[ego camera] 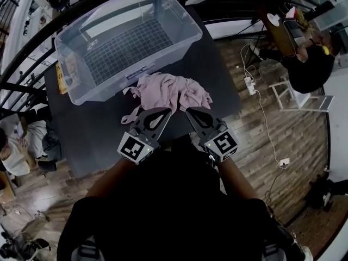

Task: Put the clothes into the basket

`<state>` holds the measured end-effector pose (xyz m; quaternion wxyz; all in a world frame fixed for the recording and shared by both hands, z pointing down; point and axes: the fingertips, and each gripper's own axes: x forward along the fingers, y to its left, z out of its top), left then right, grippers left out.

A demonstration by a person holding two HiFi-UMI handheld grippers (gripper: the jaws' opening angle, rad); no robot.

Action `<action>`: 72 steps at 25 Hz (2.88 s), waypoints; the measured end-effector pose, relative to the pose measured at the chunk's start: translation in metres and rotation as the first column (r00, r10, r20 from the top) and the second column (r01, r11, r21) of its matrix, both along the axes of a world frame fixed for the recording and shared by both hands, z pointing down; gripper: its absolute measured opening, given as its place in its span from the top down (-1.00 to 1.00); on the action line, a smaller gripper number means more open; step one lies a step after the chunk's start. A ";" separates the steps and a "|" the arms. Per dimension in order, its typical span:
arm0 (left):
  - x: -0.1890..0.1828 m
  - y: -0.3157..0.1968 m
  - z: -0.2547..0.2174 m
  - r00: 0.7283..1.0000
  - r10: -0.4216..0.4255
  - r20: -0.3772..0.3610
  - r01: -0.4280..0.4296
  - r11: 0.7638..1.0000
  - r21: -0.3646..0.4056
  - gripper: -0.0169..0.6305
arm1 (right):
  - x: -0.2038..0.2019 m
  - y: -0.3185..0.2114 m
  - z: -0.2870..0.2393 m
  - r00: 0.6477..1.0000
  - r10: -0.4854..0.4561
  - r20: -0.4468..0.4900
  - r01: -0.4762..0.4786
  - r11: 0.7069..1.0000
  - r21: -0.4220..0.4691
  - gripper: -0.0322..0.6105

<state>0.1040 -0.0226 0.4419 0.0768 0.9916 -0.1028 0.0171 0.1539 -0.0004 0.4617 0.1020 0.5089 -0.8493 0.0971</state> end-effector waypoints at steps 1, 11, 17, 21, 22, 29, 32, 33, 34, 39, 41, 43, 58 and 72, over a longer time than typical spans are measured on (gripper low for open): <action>0.004 -0.004 0.001 1.000 -0.017 0.002 0.017 1.000 -0.001 0.94 | 0.005 -0.005 0.005 1.000 -0.014 -0.006 0.014 1.000 -0.013 0.85; 0.034 -0.046 0.029 0.992 -0.129 0.004 0.129 0.992 0.000 0.94 | 0.032 -0.056 0.056 0.985 -0.165 -0.040 0.158 0.977 -0.143 0.85; 0.051 -0.042 0.062 0.980 -0.195 0.024 0.195 0.981 0.004 0.94 | 0.046 -0.055 0.114 0.968 -0.244 -0.064 0.217 0.936 -0.277 0.85; 0.053 -0.060 0.079 0.971 -0.236 0.040 0.236 0.972 0.002 0.94 | 0.047 -0.077 0.138 0.950 -0.300 -0.083 0.255 0.904 -0.344 0.84; 0.053 -0.067 0.079 0.969 -0.245 0.043 0.245 0.970 -0.004 0.94 | 0.047 -0.085 0.141 0.945 -0.314 -0.086 0.264 0.893 -0.364 0.84; 0.062 -0.087 0.090 0.940 -0.336 0.062 0.337 0.941 -0.008 0.94 | 0.053 -0.102 0.178 0.904 -0.417 -0.093 0.319 0.804 -0.502 0.52; 0.065 -0.090 0.098 0.925 -0.373 0.072 0.374 0.927 -0.010 0.94 | 0.053 -0.106 0.195 0.879 -0.465 -0.107 0.341 0.768 -0.543 0.44; 0.066 -0.092 0.101 0.921 -0.382 0.075 0.383 0.924 -0.009 0.94 | 0.052 -0.108 0.201 0.869 -0.481 -0.113 0.344 0.753 -0.561 0.39; 0.068 -0.094 0.103 0.918 -0.388 0.079 0.390 0.921 -0.003 0.94 | 0.051 -0.110 0.206 0.861 -0.496 -0.117 0.347 0.738 -0.578 0.33; 0.072 -0.103 0.122 0.911 -0.397 0.115 0.394 0.918 0.049 0.94 | 0.047 -0.119 0.240 0.826 -0.545 -0.142 0.334 0.677 -0.656 -0.05; 0.071 -0.108 0.130 0.912 -0.394 0.115 0.391 0.919 0.047 0.94 | 0.044 -0.122 0.254 0.822 -0.551 -0.144 0.320 0.655 -0.684 -0.17; 0.069 -0.112 0.136 0.915 -0.388 0.114 0.385 0.922 0.044 0.94 | 0.041 -0.126 0.267 0.821 -0.551 -0.151 0.302 0.643 -0.704 -0.28; 0.054 -0.137 0.163 0.921 -0.371 0.119 0.373 0.928 0.007 0.94 | 0.037 -0.146 0.314 0.756 -0.606 -0.247 0.235 0.604 -0.761 -0.60; 0.041 -0.144 0.175 0.914 -0.385 0.130 0.388 0.922 0.003 0.94 | 0.026 -0.144 0.355 0.705 -0.663 -0.251 0.223 0.543 -0.810 -0.70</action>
